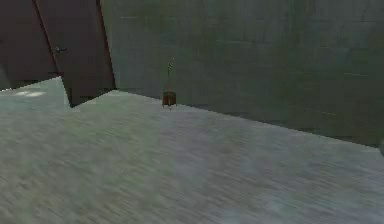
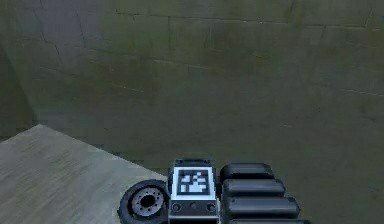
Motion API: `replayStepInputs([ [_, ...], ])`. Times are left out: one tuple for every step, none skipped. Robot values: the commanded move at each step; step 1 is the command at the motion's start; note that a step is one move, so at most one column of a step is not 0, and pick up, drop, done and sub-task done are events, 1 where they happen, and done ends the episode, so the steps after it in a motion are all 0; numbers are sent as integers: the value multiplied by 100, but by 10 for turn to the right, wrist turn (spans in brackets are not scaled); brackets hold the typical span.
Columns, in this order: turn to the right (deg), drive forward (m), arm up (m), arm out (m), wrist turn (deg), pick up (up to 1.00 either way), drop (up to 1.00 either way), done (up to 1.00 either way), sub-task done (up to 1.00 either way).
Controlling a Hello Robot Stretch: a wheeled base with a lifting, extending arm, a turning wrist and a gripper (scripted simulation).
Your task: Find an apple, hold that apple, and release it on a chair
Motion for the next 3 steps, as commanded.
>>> replayStepInputs([
  [-210,0,0,0,0,0,0,0,0],
  [0,65,0,0,0,0,0,0,0],
  [-420,0,0,0,0,0,0,0,0],
])
